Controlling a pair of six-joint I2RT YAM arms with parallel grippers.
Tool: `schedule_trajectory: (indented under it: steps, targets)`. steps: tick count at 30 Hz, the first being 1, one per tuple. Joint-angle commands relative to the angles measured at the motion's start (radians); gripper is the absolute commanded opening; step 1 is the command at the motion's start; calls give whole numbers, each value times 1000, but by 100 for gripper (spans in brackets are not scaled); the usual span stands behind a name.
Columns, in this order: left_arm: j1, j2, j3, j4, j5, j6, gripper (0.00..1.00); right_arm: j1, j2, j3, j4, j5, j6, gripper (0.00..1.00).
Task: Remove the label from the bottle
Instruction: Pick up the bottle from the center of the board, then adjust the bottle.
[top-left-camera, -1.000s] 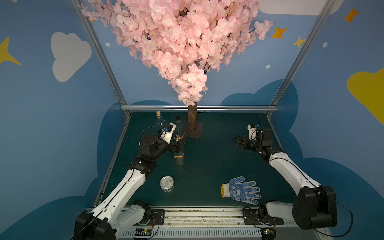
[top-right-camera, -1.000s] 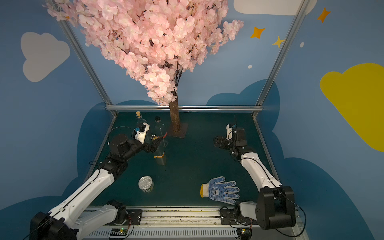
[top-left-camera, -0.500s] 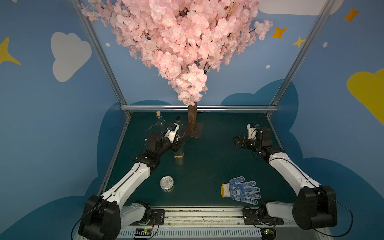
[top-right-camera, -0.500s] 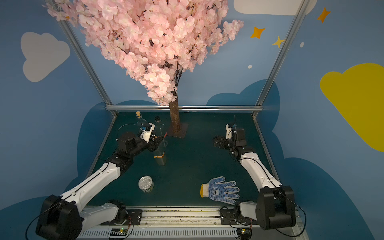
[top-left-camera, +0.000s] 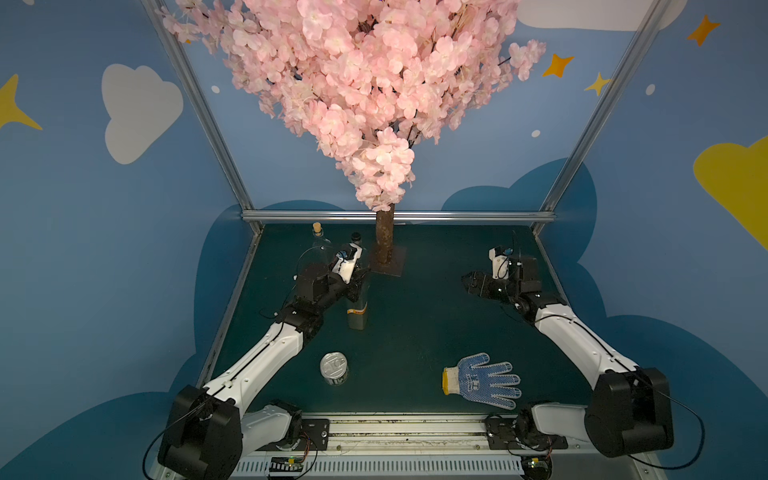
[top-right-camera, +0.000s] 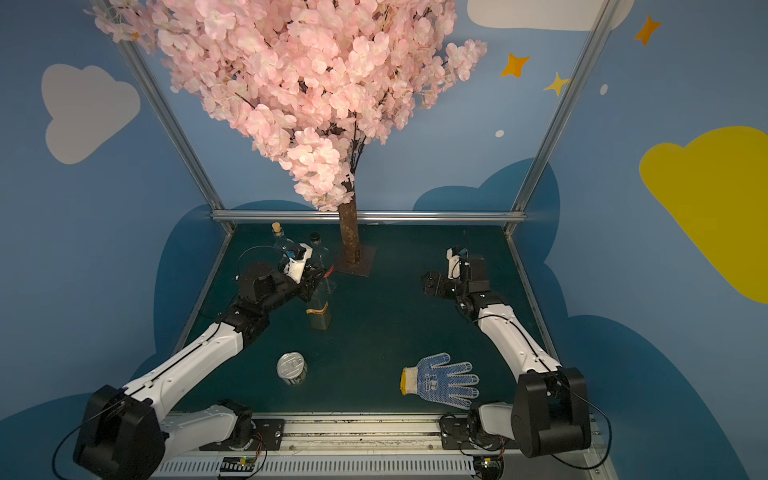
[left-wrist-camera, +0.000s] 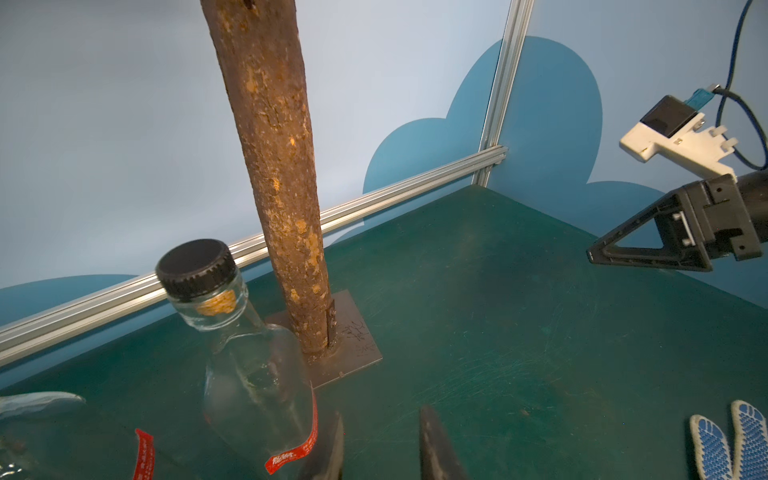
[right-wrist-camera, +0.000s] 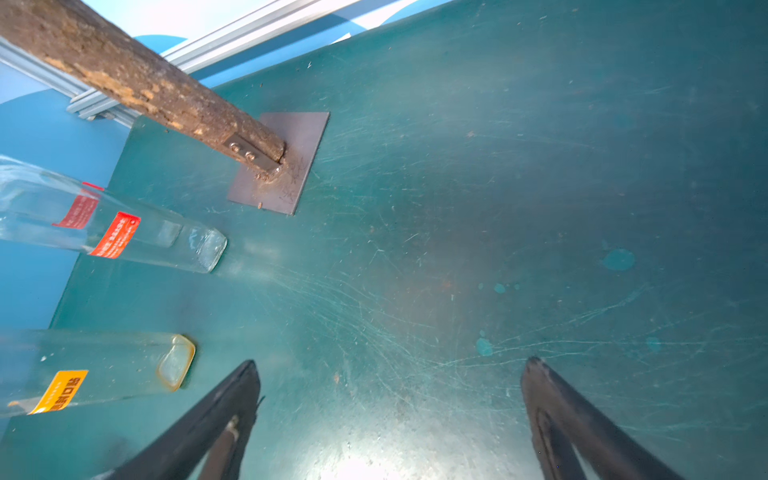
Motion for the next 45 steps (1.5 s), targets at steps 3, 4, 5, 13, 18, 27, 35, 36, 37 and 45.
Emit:
schedule_trajectory:
  steps: [3,4,5,13,18,27,35,36,37,45]
  targets:
    - [-68,-7,57,-31,-78,-54,2,23,9,37,0,-31,-19,97]
    - [-83,-6,72,-49,-102,-62,2,29,9,40,0,-35,-20,97]
    - [-100,-5,88,-69,-128,-72,2,35,7,41,-3,-40,-22,97]
    - [-235,21,149,-49,-287,-141,2,108,-16,47,-21,-62,-41,97]
    - [-288,105,189,19,-368,-255,2,170,-55,29,-22,-63,-61,97]
    - [-338,310,342,29,-483,-408,2,304,-174,-76,41,-30,-96,96]
    - [-334,425,472,-71,-521,-520,2,439,-154,-181,172,65,-161,96]
    - [-332,434,482,-85,-524,-534,2,459,-141,-189,184,86,-175,96]
    - [-329,442,497,-105,-527,-549,2,478,-131,-195,202,118,-190,96]
    - [-306,507,583,-228,-514,-626,2,558,-14,-249,381,267,-285,96]
